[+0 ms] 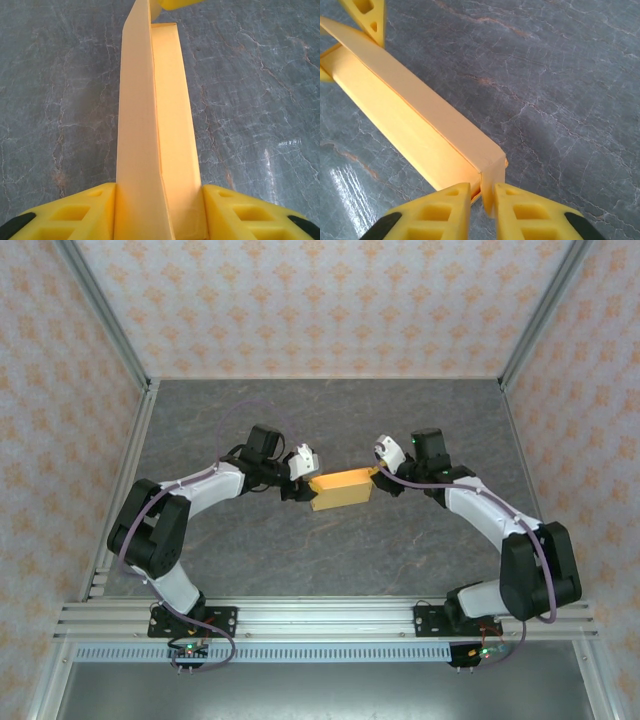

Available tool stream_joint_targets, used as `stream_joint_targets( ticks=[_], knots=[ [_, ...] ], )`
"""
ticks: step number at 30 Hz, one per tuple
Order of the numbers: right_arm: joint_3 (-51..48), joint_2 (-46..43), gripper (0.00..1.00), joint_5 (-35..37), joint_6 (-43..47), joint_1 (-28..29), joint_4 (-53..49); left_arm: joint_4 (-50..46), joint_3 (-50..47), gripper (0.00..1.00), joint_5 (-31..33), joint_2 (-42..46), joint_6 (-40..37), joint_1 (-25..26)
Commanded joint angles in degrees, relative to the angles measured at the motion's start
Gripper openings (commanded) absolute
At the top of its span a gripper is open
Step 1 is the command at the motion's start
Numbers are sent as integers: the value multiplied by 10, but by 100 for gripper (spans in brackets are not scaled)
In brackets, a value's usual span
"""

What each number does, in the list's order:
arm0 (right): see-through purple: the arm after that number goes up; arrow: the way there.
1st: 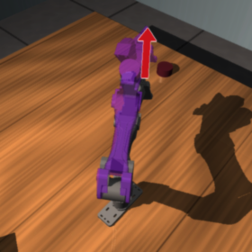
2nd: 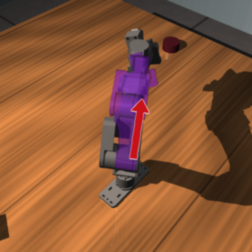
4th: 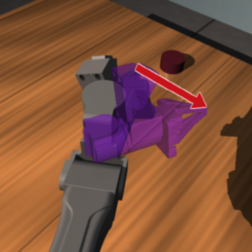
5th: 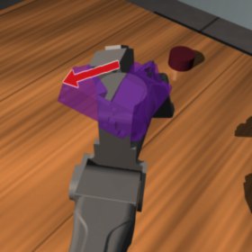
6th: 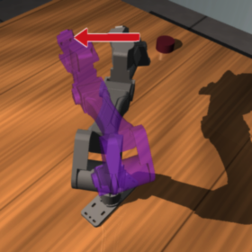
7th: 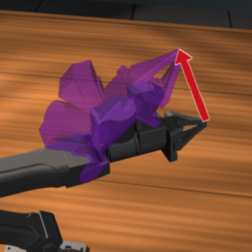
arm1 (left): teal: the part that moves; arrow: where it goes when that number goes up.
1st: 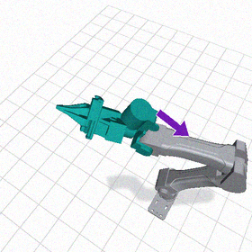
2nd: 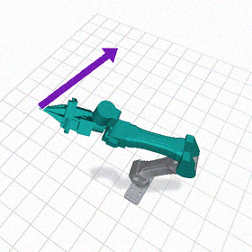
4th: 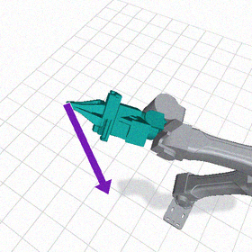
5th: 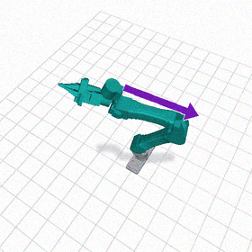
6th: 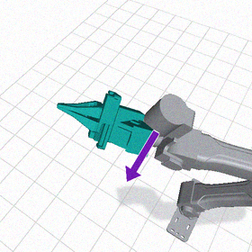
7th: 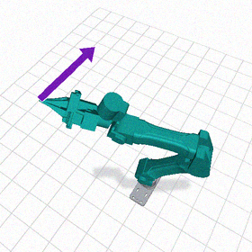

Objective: Fold the paper box

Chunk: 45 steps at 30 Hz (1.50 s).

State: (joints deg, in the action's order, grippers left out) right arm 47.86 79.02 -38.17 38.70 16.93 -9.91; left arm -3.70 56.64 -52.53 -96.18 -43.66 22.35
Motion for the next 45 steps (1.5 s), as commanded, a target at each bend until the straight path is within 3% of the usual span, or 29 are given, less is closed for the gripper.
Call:
stream_joint_targets(
  ticks=[1, 8, 14, 25, 36, 45],
  knots=[
    [17, 1, 14, -14, 4, 0, -8, -18, 21, 46, -12, -8, -12, -4],
    [29, -4, 6, 5, -15, 14, -16, -34, 31, 47, -2, -15, -13, -4],
    [66, -1, 0, 68, -50, 41, -60, -41, 35, 46, 18, -14, -13, 3],
    [150, 42, 0, 206, -193, 85, -152, -76, 55, 45, 72, -16, -13, 26],
    [229, 88, 0, 243, -329, 103, -223, -103, 72, 43, 118, -19, -7, 45],
    [221, 93, 0, 277, -358, 112, -225, -114, 80, 43, 134, -18, 2, 47]
  ],
)
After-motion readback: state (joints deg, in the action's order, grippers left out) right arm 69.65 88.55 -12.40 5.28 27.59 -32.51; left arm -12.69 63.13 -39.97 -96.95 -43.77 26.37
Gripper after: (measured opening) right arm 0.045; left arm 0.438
